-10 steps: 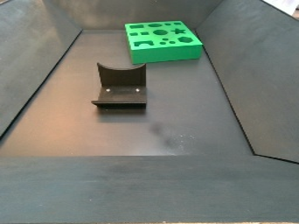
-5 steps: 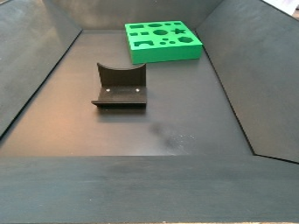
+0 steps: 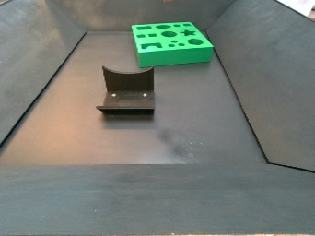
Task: Pick up the double-square object. Move up. Place the double-square object on the fixture. Regrasp the double-square object. Move to above the board. Insert the double-square object.
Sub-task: Insert the double-square object.
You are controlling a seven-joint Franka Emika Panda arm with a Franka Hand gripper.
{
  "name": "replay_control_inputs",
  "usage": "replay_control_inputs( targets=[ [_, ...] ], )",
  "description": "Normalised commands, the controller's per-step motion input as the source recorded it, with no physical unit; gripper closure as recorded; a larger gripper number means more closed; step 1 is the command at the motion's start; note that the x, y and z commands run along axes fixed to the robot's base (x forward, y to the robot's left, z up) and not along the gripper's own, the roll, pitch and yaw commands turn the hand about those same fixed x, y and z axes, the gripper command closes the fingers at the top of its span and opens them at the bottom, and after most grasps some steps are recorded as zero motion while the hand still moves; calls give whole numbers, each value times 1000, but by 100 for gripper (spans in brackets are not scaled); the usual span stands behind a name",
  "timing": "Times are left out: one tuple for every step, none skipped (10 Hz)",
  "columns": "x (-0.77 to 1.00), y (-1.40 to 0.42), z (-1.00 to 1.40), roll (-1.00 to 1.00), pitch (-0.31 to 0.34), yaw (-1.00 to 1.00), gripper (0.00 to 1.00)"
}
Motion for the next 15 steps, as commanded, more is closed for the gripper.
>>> replay_control_inputs(
  targets=[
    [771,-151,-451,-24,0,417,100],
    [849,-137,-369,0,44,380,100],
    [354,-20,-163,-29,76,-66,100],
    [0,-89,-6,0,-36,0,100],
    [563,-26,-189,167,-76,-71,100],
    [849,0,-226,199,-96,0,100],
    [911,0,-57,190,-91,31,100],
    [943,0,0,171,-50,94,100],
    [906,0,0,141,-36,157,100],
    [666,3,-186,90,-73,323,100],
    [389,3,-403,0,-134,546,100],
    [291,0,-423,-37,-161,651,100],
    [329,0,-334,-33,-169,637,100],
    [431,0,-183,0,-157,551,100],
    [471,-240,-177,106,-121,451,100]
  ],
)
